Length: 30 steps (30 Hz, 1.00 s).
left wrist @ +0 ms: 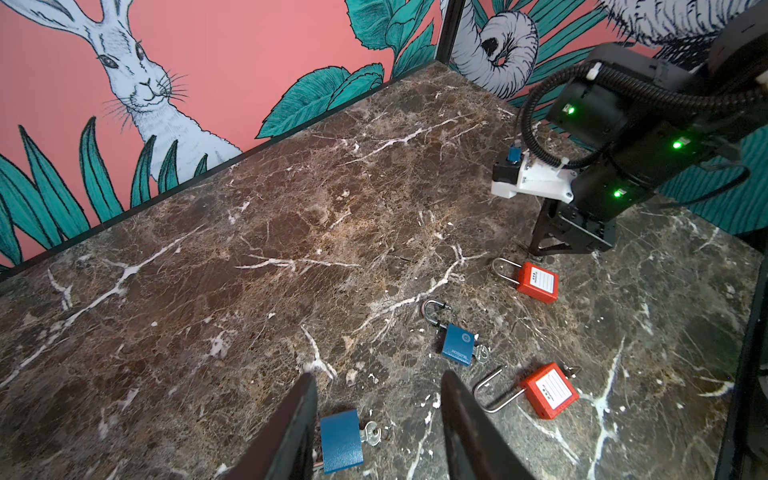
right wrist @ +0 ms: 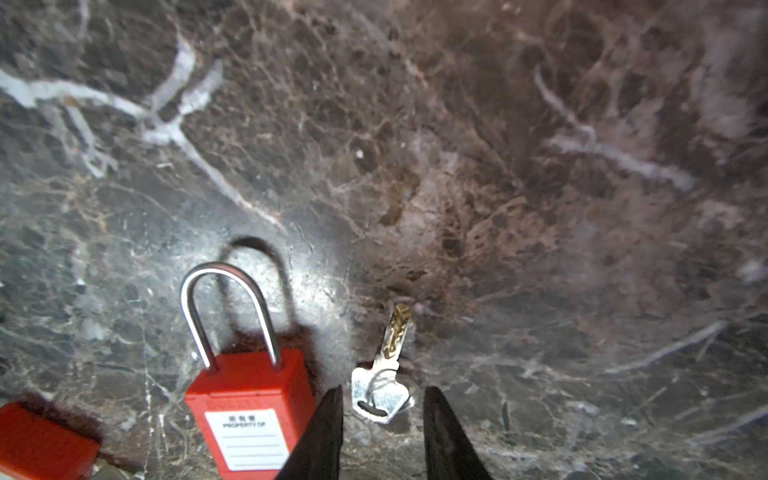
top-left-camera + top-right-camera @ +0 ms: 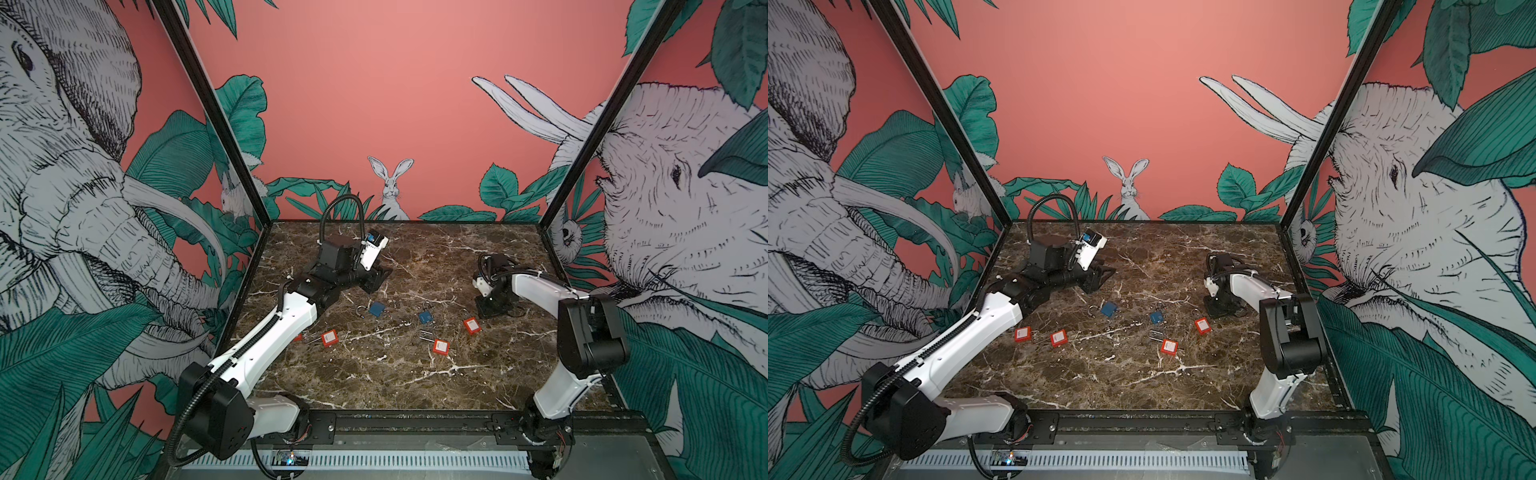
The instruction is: Lock with the key
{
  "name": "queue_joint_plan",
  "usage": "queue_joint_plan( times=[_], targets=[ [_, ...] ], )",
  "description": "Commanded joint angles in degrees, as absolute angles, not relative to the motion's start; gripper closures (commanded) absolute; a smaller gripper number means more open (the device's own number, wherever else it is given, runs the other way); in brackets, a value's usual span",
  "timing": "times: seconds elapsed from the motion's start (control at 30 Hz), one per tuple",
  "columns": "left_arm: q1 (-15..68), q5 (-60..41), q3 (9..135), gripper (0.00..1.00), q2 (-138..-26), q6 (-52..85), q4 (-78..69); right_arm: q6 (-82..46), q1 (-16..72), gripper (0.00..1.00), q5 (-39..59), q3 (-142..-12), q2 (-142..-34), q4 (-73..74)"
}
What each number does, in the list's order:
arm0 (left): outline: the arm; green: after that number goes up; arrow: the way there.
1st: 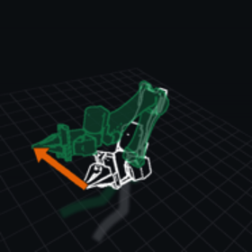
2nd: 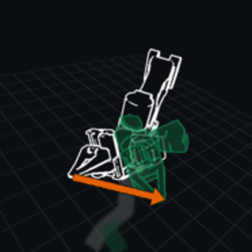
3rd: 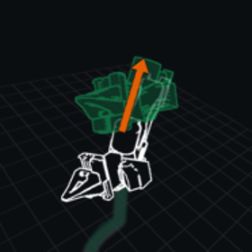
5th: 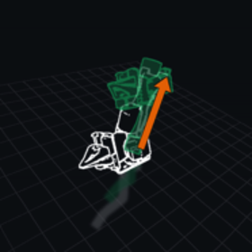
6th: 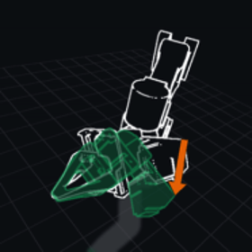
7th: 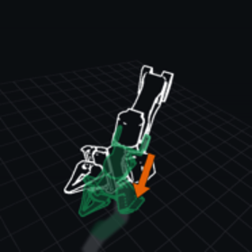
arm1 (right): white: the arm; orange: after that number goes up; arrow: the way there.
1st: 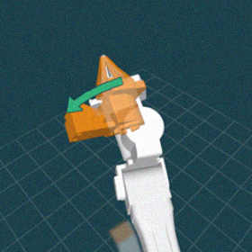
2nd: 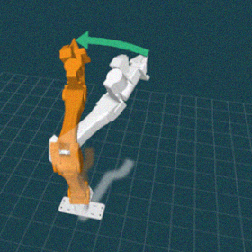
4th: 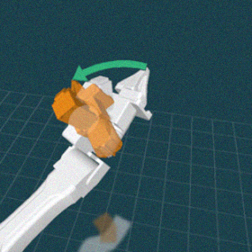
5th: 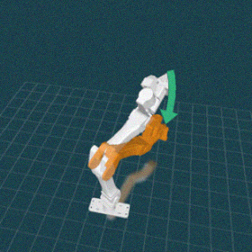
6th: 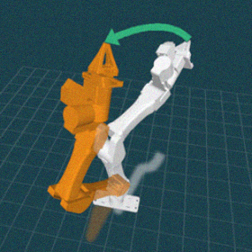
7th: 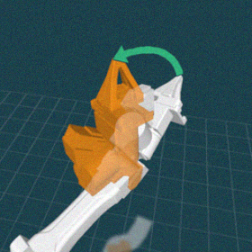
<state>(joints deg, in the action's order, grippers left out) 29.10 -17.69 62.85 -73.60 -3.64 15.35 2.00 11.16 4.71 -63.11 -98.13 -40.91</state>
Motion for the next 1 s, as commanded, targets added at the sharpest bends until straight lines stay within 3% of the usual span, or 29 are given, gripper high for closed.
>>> queue_joint_plan(
  times=[0.0,0.27,0.47,0.97],
  targets=[
    [28.72,-17.85,63.72,0.5,-73.55,-3.55,16.37,4.95,11.41,0.65,1.18,-63.45,-92.34,-39.37],
    [24.09,-23.46,58.73,0.49,-70.61,3.57,6.89,18.9,20.3,0.51,11.75,-55.79,-74.29,-34.35],
    [23.42,-22.16,54.32,0.48,-67.5,4.43,-0.03,20.97,29.92,0.39,16.57,-50.85,-68.28,-33.65],
    [23.38,-17.68,47.17,0.47,-62.73,7.66,-3.84,27.17,40.24,0.35,13.02,-53.42,-83.4,-38.06]
  ],
)
